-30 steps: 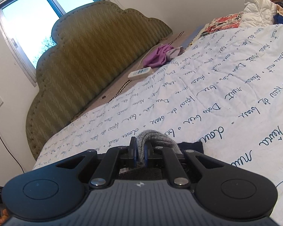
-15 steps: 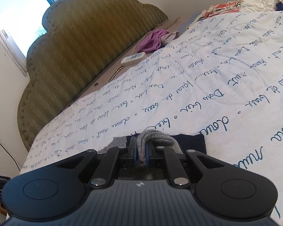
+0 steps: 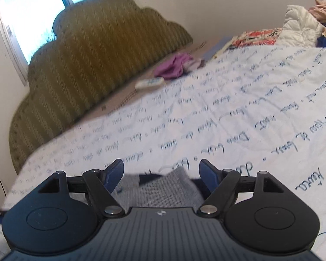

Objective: Fold small clothes
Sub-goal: 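Move both open tools to one long side edge of the folded sweater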

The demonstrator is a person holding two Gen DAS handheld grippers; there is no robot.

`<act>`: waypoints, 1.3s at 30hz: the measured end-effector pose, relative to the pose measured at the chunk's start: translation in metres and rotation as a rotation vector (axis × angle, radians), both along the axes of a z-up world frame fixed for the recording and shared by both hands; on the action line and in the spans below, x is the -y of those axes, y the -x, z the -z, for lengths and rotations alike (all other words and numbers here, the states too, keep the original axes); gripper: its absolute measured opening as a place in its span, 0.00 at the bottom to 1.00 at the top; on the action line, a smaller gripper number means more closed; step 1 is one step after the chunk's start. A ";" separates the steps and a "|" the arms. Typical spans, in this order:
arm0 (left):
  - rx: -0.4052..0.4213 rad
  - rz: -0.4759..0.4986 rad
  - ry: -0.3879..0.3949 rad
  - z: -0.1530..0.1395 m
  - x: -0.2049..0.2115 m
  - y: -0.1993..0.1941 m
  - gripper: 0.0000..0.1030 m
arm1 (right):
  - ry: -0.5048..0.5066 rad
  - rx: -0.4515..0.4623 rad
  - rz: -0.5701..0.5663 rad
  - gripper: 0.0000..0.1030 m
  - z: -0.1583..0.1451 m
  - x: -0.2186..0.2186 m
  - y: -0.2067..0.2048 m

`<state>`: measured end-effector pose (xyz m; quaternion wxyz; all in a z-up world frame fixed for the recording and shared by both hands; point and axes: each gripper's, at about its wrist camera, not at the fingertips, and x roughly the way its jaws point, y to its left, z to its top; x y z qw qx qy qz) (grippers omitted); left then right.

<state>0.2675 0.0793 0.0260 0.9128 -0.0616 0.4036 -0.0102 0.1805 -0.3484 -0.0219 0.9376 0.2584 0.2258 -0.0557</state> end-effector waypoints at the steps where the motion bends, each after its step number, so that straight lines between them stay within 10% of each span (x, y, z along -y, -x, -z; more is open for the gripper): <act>1: 0.012 0.011 -0.027 0.000 0.003 0.006 0.56 | -0.005 -0.002 0.012 0.75 -0.003 0.002 0.002; 15: 0.014 0.121 -0.169 0.029 0.026 0.088 0.73 | 0.201 -0.246 -0.216 0.75 0.029 -0.061 0.028; 30: -0.036 0.130 -0.198 0.052 0.007 0.135 0.77 | 0.531 -0.272 -0.323 0.82 0.032 -0.125 0.086; 39: -0.027 0.129 -0.219 0.056 -0.001 0.145 0.84 | 0.558 -0.304 -0.310 0.85 0.038 -0.131 0.102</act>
